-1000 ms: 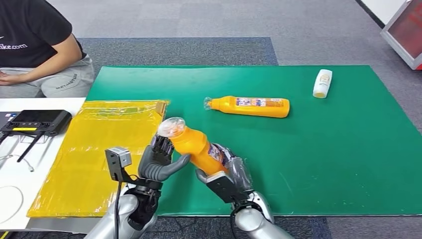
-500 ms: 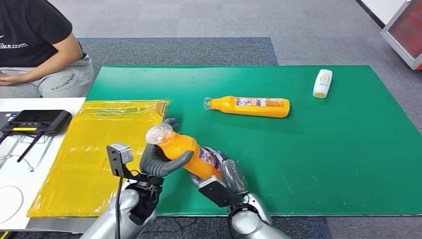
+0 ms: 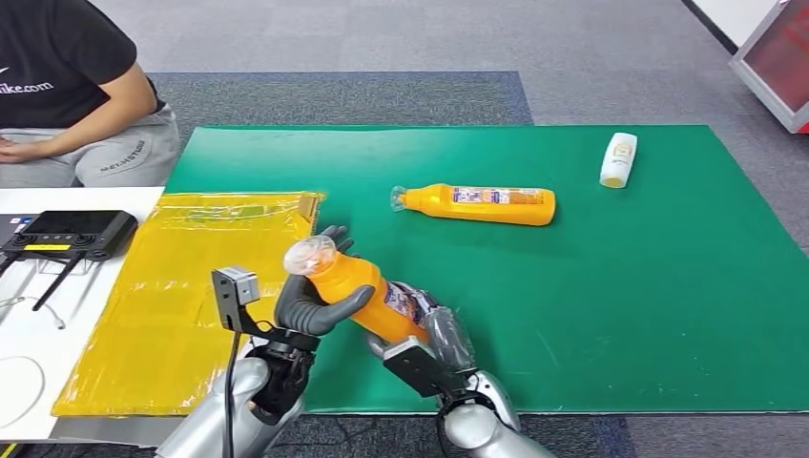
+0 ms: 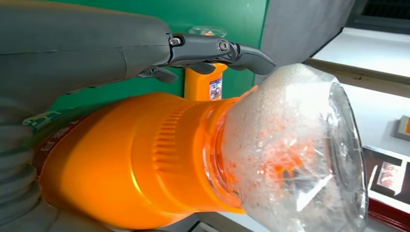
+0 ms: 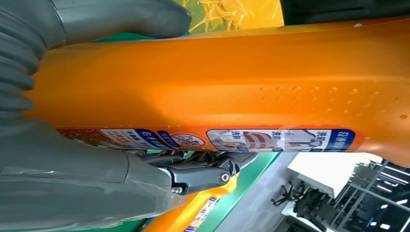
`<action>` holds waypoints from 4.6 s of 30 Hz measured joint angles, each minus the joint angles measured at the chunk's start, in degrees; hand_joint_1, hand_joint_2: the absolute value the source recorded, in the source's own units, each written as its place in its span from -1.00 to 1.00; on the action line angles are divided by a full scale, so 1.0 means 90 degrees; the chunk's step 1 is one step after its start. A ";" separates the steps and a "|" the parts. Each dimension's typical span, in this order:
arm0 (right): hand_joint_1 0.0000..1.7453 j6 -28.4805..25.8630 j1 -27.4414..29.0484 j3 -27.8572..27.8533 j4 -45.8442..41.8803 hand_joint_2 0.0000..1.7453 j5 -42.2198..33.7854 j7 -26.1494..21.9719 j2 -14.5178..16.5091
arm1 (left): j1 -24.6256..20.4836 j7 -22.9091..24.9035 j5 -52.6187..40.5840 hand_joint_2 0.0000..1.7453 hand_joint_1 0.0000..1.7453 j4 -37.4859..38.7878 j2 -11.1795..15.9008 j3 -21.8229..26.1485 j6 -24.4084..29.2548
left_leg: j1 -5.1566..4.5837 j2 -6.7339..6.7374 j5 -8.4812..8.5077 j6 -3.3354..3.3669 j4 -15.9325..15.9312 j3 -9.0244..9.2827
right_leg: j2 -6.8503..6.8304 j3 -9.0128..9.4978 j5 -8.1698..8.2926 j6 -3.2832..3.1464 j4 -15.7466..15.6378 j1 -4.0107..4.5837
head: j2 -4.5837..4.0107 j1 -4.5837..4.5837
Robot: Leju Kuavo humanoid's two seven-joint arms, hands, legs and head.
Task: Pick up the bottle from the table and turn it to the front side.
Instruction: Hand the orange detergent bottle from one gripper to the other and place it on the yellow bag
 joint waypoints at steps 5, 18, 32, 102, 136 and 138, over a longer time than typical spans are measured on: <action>1.00 -0.0036 0.0010 0.0000 0.0002 1.00 -0.0084 -0.0019 0.0000 | -0.0074 0.0070 0.0050 1.00 1.00 0.0077 -0.0004 -0.0013 -0.0060 | 0.0000 0.0000 0.0000 0.0000 0.0000 0.0000 | 0.0000 0.0000 0.0000 0.0000 0.0000 0.0000 | 0.0000 0.0000; 0.95 -0.0142 0.0007 -0.0002 0.0007 1.00 -0.0183 -0.0152 0.0000 | -0.0184 -0.0052 -0.0092 1.00 1.00 0.0134 0.0024 -0.0141 -0.0179 | 0.0000 0.0000 0.0000 0.0000 0.0000 -0.0002 | 0.0000 0.0000 0.0000 0.0000 0.0001 0.0000 | 0.0000 -0.0001; -1.00 -0.0210 0.0049 0.0001 -0.0026 1.00 -0.0409 -0.0276 0.0000 | -0.0102 -0.0226 -0.0723 1.00 1.00 0.0133 0.0185 -0.0140 0.0304 | 0.0001 0.0000 0.0003 -0.0004 0.0000 -0.0001 | 0.0000 -0.0001 0.0000 0.0000 0.0002 0.0000 | 0.0000 0.0000; -1.00 0.0482 0.0048 -0.0311 0.0231 1.00 -0.0855 -0.0234 0.0226 | -0.0871 0.0675 -0.5995 1.00 -1.00 0.1043 0.1611 0.0183 0.0285 | 0.0001 0.0011 -0.0054 -0.0087 -0.0140 0.0415 | 0.0029 0.0325 -0.0060 -0.0123 0.0020 0.0000 | 0.0000 -0.0001; -1.00 0.0279 0.0128 -0.0213 0.0509 1.00 -0.0913 -0.0325 0.0197 | 0.0834 -0.1529 -0.5356 1.00 -1.00 -0.0471 0.0995 0.0616 0.3651 | -0.0010 -0.0022 0.0036 -0.0084 -0.0129 0.0172 | -0.0025 0.0101 -0.0037 -0.0086 0.0016 -0.0014 | 0.0000 -0.0001; -1.00 0.0267 0.0095 -0.0191 0.0546 1.00 -0.0936 -0.0333 0.0197 | 0.0940 -0.1656 -0.5441 1.00 -1.00 -0.0785 0.0974 0.0605 0.3924 | -0.0011 -0.0022 0.0035 -0.0083 -0.0129 0.0166 | -0.0025 0.0095 -0.0037 -0.0086 0.0015 -0.0015 | 0.0000 -0.0001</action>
